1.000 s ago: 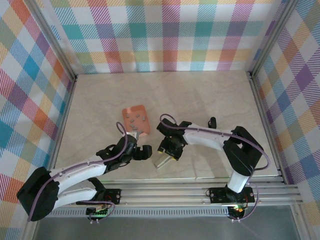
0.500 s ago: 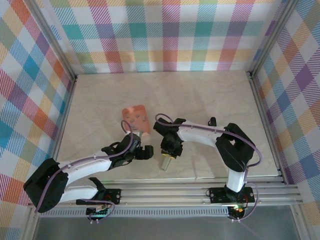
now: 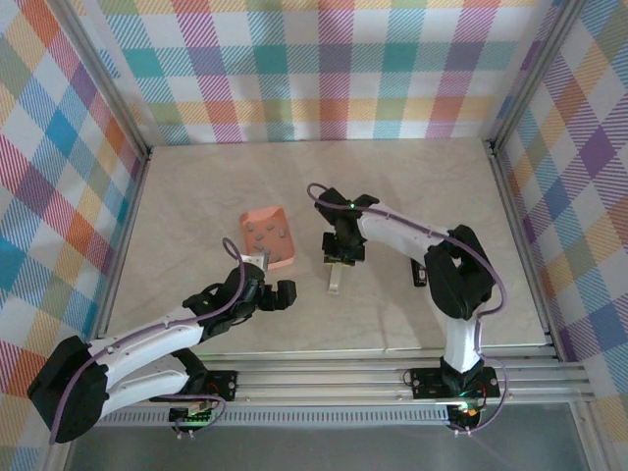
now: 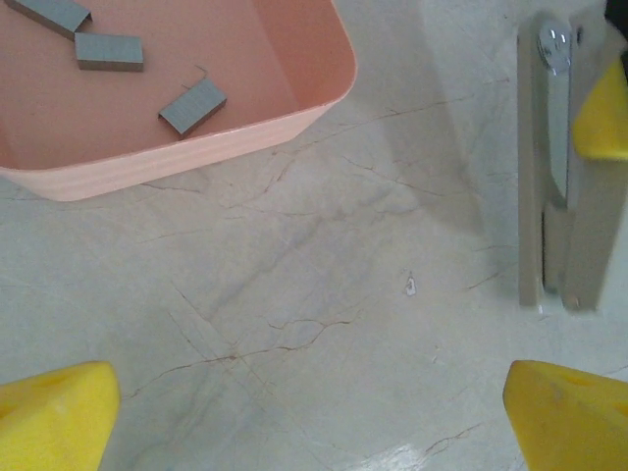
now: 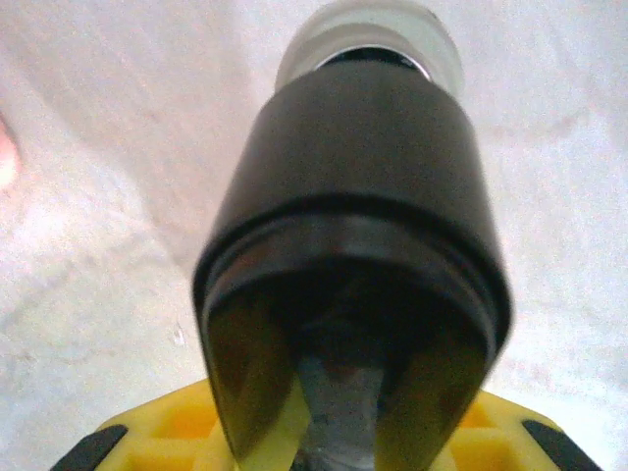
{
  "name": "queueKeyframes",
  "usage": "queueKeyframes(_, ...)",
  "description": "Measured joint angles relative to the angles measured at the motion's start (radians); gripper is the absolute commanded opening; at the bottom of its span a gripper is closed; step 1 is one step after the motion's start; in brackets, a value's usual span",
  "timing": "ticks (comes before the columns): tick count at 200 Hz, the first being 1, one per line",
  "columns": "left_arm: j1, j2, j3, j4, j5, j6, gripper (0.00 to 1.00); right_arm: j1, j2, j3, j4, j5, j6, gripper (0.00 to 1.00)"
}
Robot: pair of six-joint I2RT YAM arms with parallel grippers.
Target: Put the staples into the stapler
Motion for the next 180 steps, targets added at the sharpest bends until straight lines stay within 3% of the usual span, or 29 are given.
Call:
queueKeyframes(69, 0.008, 0.023, 0.000, -0.029, -0.007, 0.003, 1.00, -0.074, 0.157, 0.167, -0.071, -0.059, -0.176, 0.27)
queueKeyframes(133, 0.014, 0.023, 0.000, -0.043, -0.010, 0.019, 1.00, -0.089, 0.191, 0.222, -0.095, -0.069, -0.227, 0.59)
queueKeyframes(180, 0.015, 0.028, 0.000, -0.042, -0.008, 0.027, 1.00, -0.121, 0.090, 0.136, -0.113, -0.016, -0.245, 0.63)
